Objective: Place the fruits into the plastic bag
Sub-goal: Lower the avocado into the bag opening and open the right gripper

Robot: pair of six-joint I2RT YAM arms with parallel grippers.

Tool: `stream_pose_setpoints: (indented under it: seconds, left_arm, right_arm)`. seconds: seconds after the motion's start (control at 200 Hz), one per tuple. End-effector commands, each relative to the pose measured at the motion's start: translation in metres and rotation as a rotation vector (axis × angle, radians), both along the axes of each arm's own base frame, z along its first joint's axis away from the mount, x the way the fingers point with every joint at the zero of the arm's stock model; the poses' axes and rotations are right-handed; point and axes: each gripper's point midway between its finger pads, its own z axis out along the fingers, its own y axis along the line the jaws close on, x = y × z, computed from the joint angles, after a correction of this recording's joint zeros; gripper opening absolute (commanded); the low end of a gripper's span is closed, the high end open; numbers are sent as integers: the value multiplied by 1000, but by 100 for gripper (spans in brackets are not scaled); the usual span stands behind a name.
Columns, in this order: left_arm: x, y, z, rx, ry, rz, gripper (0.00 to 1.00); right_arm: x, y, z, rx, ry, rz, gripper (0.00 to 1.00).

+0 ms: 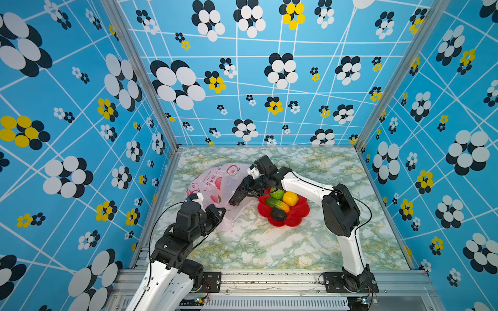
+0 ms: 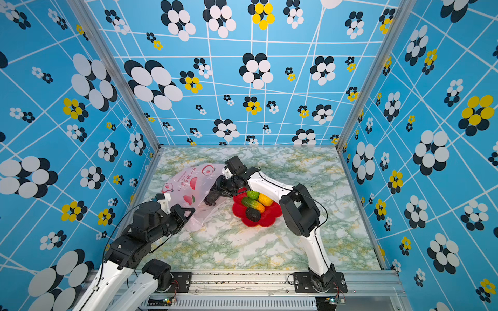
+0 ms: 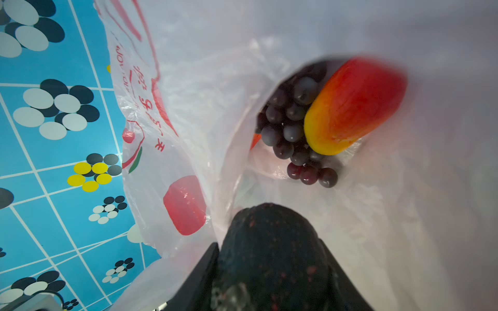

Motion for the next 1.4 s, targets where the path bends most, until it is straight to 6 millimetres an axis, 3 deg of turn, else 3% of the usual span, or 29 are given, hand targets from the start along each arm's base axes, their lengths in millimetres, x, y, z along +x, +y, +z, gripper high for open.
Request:
stream_pose_setpoints:
  seconds: [0.0,0.04,0.26,0.45,0.83,1.16,1.265,1.4]
  left_arm:
    - [1,-2,4,-14,-23,-13,0]
    - [1,-2,4,-14,-24,-12,0]
    - [-1,0,13,-18,-69,-13,0]
    - [-1,-1,12,-14,-75,-19,0]
    - [6,-3,-2,-49,-33,8,0]
    - [9,-2,-3,-39,-24,23,0]
    - [11,-2,-4,-36,-21,25,0]
    - [11,1,-4,-32,-13,39,0]
  right_arm:
    - [-8,17,11,40,18,39,28]
    - [-9,21,-4,24,44,44,28]
    - [-20,41,-11,34,73,84,28]
    - [-42,58,-20,39,113,154,28]
    - [-59,63,-30,-1,160,257,33]
    - [-61,63,-31,-8,158,291,48]
    - [-63,61,-30,-17,146,304,62]
    - [-64,56,-29,-34,121,313,72]
